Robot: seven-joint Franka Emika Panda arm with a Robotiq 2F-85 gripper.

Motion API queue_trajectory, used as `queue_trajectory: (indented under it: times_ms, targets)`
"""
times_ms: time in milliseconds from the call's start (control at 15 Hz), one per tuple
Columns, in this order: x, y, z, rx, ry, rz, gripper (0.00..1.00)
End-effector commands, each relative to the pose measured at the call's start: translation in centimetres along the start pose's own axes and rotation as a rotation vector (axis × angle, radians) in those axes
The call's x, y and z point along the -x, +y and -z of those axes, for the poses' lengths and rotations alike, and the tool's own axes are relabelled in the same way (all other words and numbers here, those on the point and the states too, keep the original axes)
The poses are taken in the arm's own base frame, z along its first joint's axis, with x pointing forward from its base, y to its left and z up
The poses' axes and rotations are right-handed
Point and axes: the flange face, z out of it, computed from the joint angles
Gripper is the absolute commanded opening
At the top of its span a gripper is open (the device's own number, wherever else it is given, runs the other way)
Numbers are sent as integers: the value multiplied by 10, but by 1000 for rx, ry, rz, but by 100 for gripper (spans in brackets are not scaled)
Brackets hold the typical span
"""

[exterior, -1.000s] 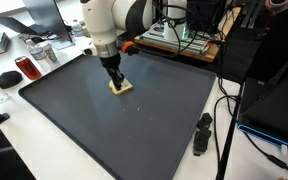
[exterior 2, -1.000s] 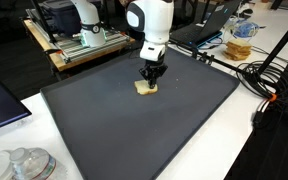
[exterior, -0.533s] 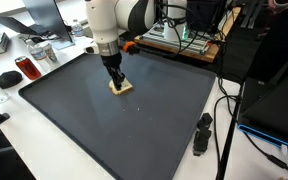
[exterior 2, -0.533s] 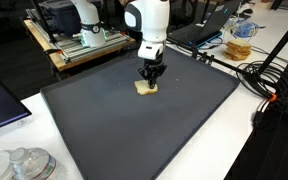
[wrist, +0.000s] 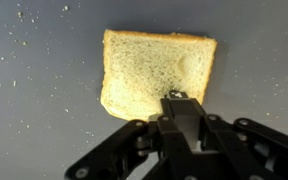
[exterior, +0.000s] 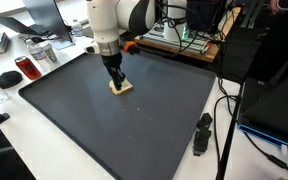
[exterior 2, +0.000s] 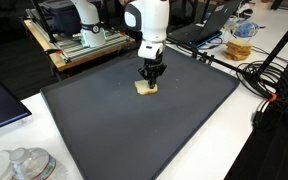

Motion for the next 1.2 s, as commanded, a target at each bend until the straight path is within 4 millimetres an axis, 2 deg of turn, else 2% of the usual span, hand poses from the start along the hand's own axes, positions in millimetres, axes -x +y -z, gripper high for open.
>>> queue_trajectory:
  times_ms: [0, 1133]
  targets:
    - [16, -2, -45, 34, -65, 22, 5]
    - [14, -1, -42, 43, -61, 22, 5]
